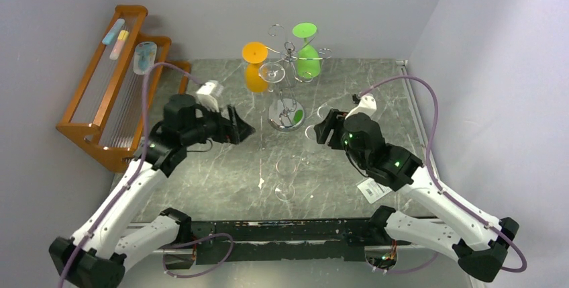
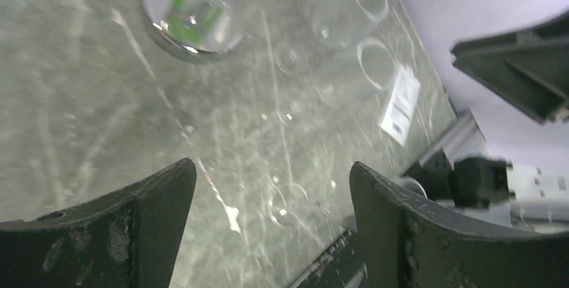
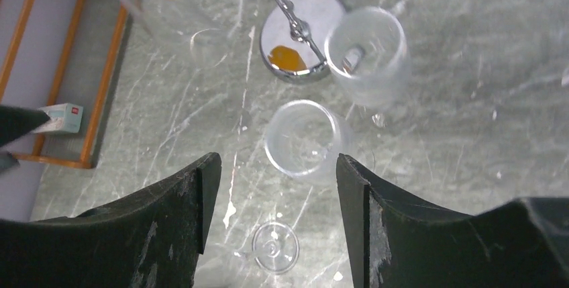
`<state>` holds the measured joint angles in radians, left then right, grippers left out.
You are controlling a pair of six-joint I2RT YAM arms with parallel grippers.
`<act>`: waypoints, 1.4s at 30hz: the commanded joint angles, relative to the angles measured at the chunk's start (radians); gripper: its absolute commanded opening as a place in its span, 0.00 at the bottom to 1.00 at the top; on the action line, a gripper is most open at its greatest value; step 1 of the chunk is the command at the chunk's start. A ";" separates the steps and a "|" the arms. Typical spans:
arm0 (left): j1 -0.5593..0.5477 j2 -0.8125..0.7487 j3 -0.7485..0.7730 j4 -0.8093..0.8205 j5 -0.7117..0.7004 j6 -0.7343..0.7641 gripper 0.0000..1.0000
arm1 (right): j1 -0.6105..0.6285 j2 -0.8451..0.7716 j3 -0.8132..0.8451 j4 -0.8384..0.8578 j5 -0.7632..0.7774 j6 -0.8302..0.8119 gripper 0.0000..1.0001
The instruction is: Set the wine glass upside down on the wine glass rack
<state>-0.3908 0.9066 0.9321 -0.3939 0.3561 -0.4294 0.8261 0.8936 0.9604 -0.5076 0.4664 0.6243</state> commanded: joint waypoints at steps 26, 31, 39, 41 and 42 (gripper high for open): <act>-0.639 0.325 0.207 -0.240 -0.387 0.056 0.56 | -0.001 -0.060 -0.135 -0.060 0.022 0.208 0.66; -0.656 0.361 0.227 -0.272 -0.385 0.080 0.44 | -0.001 -0.066 -0.140 -0.057 0.018 0.214 0.65; -0.688 0.385 0.256 -0.293 -0.433 0.118 0.08 | -0.001 -0.071 -0.135 -0.059 0.009 0.229 0.65; -0.689 0.375 0.271 -0.308 -0.462 0.125 0.05 | -0.001 -0.072 -0.130 -0.059 0.000 0.235 0.65; -0.689 0.365 0.278 -0.314 -0.476 0.129 0.05 | -0.001 -0.074 -0.128 -0.056 -0.007 0.239 0.65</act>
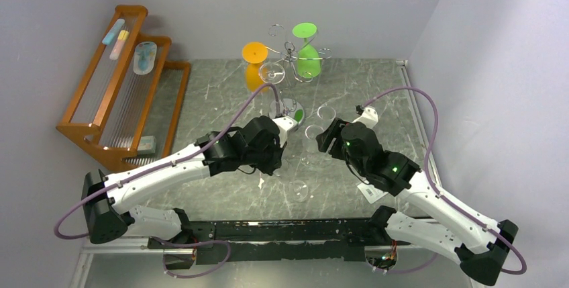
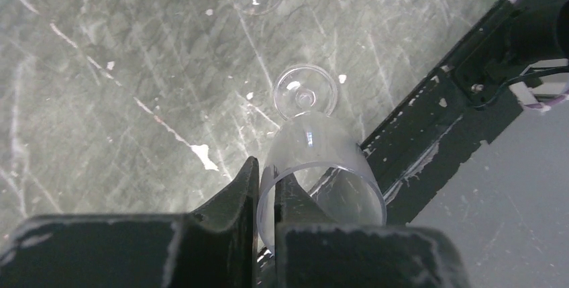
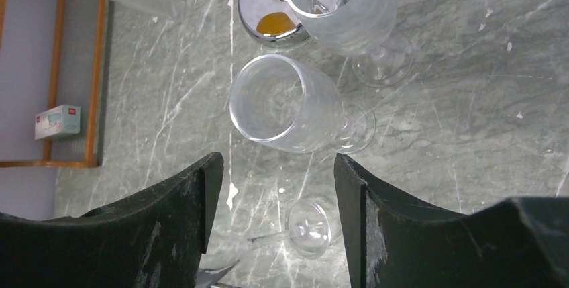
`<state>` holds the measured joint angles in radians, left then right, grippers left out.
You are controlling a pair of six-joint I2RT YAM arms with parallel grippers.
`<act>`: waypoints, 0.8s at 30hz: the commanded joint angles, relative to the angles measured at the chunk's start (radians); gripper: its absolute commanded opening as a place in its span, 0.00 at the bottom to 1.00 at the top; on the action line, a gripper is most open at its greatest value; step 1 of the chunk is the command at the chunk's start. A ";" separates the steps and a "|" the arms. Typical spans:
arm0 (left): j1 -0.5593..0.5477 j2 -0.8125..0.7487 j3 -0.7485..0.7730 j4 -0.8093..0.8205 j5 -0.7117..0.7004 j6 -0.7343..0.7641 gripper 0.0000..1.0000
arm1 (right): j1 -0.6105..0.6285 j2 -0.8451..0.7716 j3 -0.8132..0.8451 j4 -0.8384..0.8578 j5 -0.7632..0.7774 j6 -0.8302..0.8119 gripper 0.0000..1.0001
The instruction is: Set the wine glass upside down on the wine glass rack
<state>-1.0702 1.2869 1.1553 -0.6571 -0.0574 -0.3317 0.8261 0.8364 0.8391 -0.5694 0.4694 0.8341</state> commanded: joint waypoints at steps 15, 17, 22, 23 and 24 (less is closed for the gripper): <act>-0.010 -0.330 0.172 -0.121 -0.365 0.065 0.05 | -0.001 -0.178 -0.059 0.244 -0.165 0.127 0.65; -0.010 -0.387 0.162 -0.056 -0.363 0.084 0.05 | -0.001 -0.218 -0.083 0.308 -0.174 0.135 0.67; -0.010 -0.518 0.108 0.165 -0.325 0.120 0.05 | -0.001 -0.308 -0.144 0.511 -0.231 0.118 0.77; -0.010 -0.538 0.094 0.213 -0.312 0.124 0.05 | -0.001 -0.325 -0.157 0.554 -0.251 0.106 0.79; -0.010 -0.553 0.083 0.256 -0.299 0.128 0.05 | -0.001 -0.339 -0.172 0.608 -0.273 0.093 0.80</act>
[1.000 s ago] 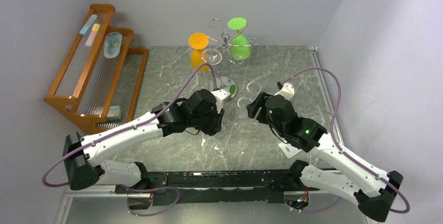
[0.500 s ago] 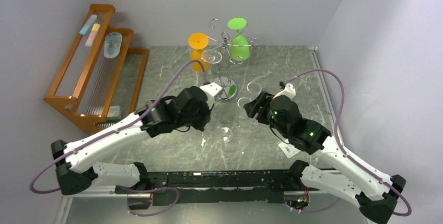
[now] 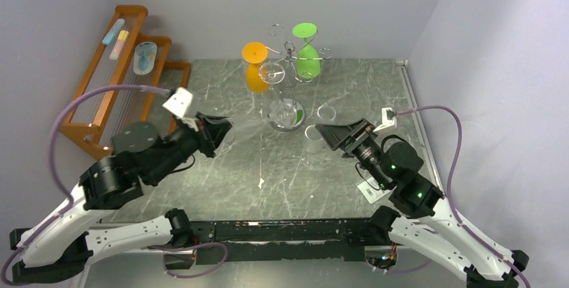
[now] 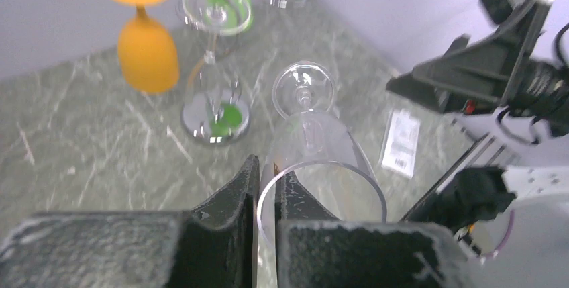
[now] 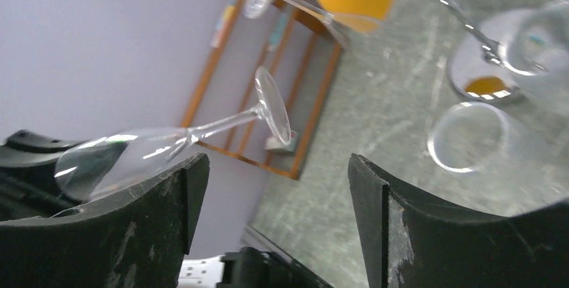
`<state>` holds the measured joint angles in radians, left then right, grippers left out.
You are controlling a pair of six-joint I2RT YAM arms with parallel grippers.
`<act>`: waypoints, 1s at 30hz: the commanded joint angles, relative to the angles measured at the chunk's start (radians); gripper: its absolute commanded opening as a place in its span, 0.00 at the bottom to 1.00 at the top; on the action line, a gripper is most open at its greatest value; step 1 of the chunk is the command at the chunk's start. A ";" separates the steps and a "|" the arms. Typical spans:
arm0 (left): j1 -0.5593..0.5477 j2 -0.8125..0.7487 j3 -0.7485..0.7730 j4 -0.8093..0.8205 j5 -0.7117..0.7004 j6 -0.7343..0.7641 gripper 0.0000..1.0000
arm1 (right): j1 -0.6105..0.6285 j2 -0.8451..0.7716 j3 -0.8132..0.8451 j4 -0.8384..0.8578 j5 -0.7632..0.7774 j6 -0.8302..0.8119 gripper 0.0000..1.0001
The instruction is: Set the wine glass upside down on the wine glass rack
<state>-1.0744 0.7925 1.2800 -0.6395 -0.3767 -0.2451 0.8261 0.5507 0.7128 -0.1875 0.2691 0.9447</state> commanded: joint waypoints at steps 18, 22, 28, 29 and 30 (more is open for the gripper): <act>-0.005 -0.031 -0.332 1.177 0.151 -0.149 0.05 | 0.001 0.128 -0.175 1.239 -0.356 0.022 0.80; -0.006 0.005 -0.373 1.346 0.146 -0.153 0.05 | 0.002 0.219 -0.104 1.327 -0.322 0.037 0.79; -0.005 0.061 -0.409 1.520 0.181 -0.167 0.05 | 0.004 0.283 -0.003 1.243 -0.189 0.047 0.79; -0.006 0.069 -0.413 1.547 0.190 -0.170 0.05 | 0.005 0.288 -0.006 1.239 -0.152 0.055 0.78; -0.006 0.078 -0.417 1.572 0.195 -0.172 0.05 | 0.007 0.298 -0.014 1.272 -0.126 0.053 0.77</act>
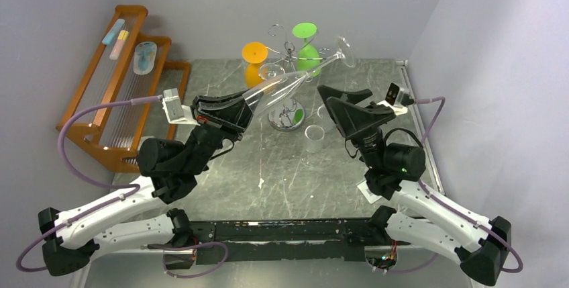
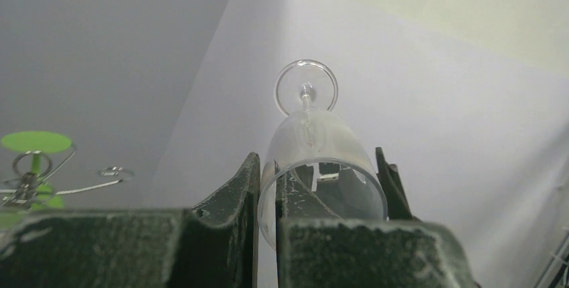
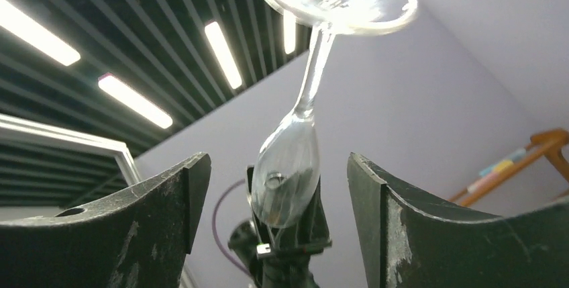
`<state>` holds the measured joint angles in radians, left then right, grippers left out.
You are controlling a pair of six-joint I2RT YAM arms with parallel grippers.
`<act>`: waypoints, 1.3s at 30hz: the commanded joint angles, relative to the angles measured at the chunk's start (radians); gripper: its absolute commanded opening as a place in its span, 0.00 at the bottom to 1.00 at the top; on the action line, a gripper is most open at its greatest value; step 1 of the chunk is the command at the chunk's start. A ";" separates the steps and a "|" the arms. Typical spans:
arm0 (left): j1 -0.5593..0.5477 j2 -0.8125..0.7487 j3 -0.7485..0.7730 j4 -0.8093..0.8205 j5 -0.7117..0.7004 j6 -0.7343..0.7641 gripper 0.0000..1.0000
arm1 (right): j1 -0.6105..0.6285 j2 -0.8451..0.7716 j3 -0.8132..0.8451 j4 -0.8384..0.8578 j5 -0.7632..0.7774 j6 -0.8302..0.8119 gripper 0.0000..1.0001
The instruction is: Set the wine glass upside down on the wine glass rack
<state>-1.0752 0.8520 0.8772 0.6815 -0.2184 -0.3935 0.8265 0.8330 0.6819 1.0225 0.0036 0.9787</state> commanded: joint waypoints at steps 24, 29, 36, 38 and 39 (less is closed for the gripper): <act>-0.005 0.130 -0.039 0.409 0.088 -0.078 0.05 | 0.017 0.223 0.218 0.208 0.083 0.002 0.50; -0.005 0.147 -0.038 0.425 0.095 -0.086 0.05 | 0.020 0.233 0.225 0.196 0.086 0.008 0.45; -0.005 0.157 -0.044 0.433 0.105 -0.104 0.05 | 0.028 0.245 0.224 0.211 0.088 -0.003 0.21; -0.005 0.152 -0.048 0.417 0.101 -0.113 0.05 | 0.028 0.246 0.230 0.204 0.084 -0.013 0.10; -0.005 0.149 -0.055 0.420 0.096 -0.114 0.05 | 0.028 0.243 0.233 0.192 0.085 -0.021 0.05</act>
<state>-1.0752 1.0115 0.8383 1.0115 -0.1410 -0.4854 0.8474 1.0748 0.8833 1.2121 0.0868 0.9825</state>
